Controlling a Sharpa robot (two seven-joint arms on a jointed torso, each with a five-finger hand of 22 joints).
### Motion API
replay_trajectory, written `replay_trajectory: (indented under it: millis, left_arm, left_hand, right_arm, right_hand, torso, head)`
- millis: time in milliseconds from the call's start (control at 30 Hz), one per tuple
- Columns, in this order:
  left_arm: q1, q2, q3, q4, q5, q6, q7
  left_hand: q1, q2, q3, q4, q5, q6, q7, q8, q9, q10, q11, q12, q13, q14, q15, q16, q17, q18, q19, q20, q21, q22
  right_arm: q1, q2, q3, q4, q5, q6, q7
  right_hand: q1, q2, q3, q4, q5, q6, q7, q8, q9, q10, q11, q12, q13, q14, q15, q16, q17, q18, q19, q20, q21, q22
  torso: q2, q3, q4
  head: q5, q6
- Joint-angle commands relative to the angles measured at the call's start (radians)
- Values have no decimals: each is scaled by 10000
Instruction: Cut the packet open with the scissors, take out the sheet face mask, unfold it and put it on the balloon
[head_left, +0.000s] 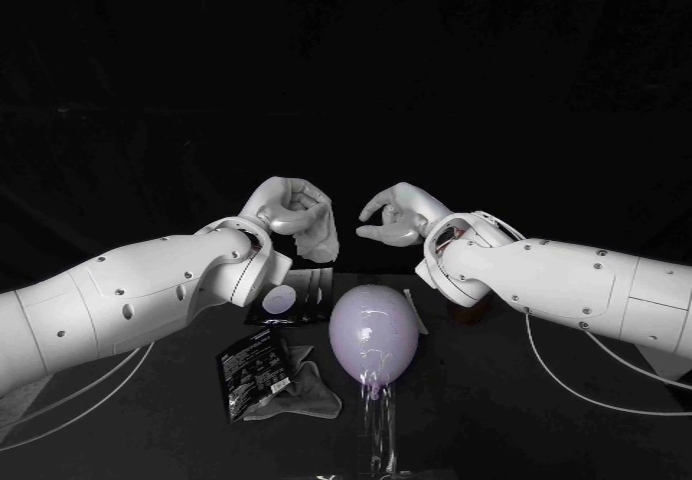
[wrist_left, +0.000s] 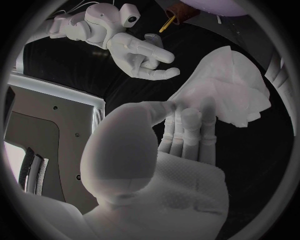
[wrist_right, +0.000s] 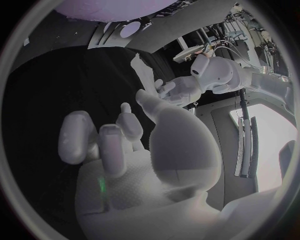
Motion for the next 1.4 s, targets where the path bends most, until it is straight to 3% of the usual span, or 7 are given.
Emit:
replay_trajectory:
  millis: [33,267,600,767,967,1400]
  left_arm:
    - [29,54,17,15,-50,186,79]
    - [45,123,15,-16,-95,274,10]
    - [61,171,12,-87,-206,405,-184]
    - [62,184,12,-86,-271,473,-243]
    - [62,181,10,-107,-345,511,-332]
    - [63,224,9,-81,-382,641,-404]
  left_hand:
    - [-94,26,32,-68,32,78,-18,-6,1257,-29,-44,39,-2,79,-15,41,37,170,-27,-9,84,16]
    - [-115,13,44,-97,34,95,-23,-18,1256,-19,-50,32,-6,104,-23,66,78,171,-29,-15,106,29]
    - [-146,3,59,-124,35,118,-28,-32,1257,-3,-56,26,-10,138,-30,99,134,171,-32,-21,132,44]
    - [-156,-3,67,-139,36,128,-29,-37,1258,4,-59,24,-11,147,-33,110,146,172,-32,-24,144,52]
    - [-168,-9,78,-155,38,139,-30,-44,1258,11,-61,21,-13,173,-36,131,191,172,-32,-27,158,59]
    - [-206,-24,107,-190,42,167,-34,-61,1261,32,-66,16,-16,246,-43,193,316,172,-32,-35,197,82]
  right_arm:
    - [-3,66,3,-28,-606,613,-325]
    - [-24,182,3,-26,-739,416,-289]
    - [-39,-22,6,440,-739,-169,97]
    - [-41,-71,8,572,-713,-267,185]
    - [-41,-58,11,690,-668,-372,263]
    - [-64,369,12,310,-787,-138,-20]
  right_hand:
    - [15,-130,-98,5,41,-62,2,-68,-22,-55,-4,-4,23,331,80,8,1168,204,-32,39,-29,1605]
    - [7,-147,-160,38,44,-64,7,-94,-42,-39,3,40,39,336,87,22,1182,203,-16,58,-2,1614]
    - [-115,-237,-428,225,117,-19,0,-170,-119,23,5,183,72,374,94,76,1241,191,92,123,161,1666]
    - [-217,-258,-612,436,518,39,-10,-242,-197,12,-1,236,42,377,93,87,1238,202,114,161,174,1673]
    - [-231,-234,-645,502,653,71,-15,-257,-220,45,-5,297,60,397,90,113,1273,189,158,165,247,1695]
    - [-356,-285,-810,678,672,42,-5,-337,-285,-68,8,192,-56,363,100,76,1201,207,120,175,161,1671]
  torso:
    - [0,-5,-4]
    - [2,1,14]
    - [-5,-5,-4]
    - [-2,3,3]
    - [4,5,-6]
    - [3,-9,11]
  head:
    - [7,-9]
    - [28,-15]
    - [36,-17]
    - [48,-2]
    - [27,-7]
    - [3,-17]
